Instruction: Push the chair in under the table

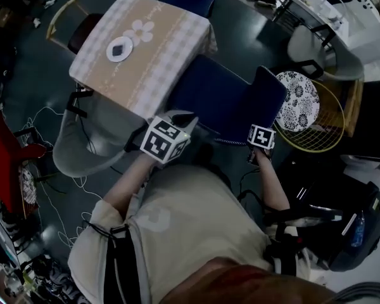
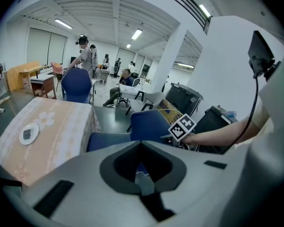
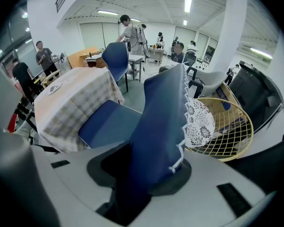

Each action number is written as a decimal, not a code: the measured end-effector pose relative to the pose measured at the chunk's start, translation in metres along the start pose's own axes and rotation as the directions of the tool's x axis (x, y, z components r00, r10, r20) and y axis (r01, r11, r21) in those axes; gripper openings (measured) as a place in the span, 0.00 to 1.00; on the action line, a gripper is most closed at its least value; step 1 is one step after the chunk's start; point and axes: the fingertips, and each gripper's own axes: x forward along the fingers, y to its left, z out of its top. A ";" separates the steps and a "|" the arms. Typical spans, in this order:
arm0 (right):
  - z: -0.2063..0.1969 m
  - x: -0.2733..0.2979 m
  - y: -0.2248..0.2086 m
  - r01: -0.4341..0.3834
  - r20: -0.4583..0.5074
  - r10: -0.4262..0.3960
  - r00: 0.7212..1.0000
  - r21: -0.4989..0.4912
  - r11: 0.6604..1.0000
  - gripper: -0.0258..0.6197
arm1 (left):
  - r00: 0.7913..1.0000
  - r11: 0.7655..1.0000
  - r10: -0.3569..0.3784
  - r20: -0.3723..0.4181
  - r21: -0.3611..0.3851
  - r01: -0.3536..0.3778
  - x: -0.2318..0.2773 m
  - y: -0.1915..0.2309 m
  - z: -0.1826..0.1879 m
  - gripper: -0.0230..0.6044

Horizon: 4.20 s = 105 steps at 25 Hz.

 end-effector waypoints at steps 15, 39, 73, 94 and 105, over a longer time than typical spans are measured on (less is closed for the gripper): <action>-0.030 -0.008 0.012 0.062 -0.150 -0.058 0.987 0.024 0.998 0.24 | 1.000 1.000 0.012 -0.004 -0.002 -0.012 -0.016 0.016 -0.007 0.05; -0.001 0.001 0.026 -0.056 0.020 0.056 0.998 -0.039 0.998 0.25 | 0.999 0.999 0.029 -0.014 0.018 -0.029 -0.004 -0.004 -0.006 0.05; 0.009 0.000 0.040 -0.195 0.052 0.206 0.977 -0.156 0.968 0.27 | 0.997 0.998 0.067 -0.043 0.020 -0.067 0.029 -0.045 0.001 0.05; 0.004 0.000 0.053 -0.203 0.025 0.210 0.977 -0.172 0.964 0.28 | 0.999 1.000 0.008 -0.041 0.023 -0.007 0.017 0.009 0.008 0.05; 0.012 -0.003 0.047 -0.208 0.032 0.217 0.976 -0.180 0.961 0.28 | 0.999 0.997 -0.009 -0.054 0.070 0.013 0.032 -0.003 0.022 0.05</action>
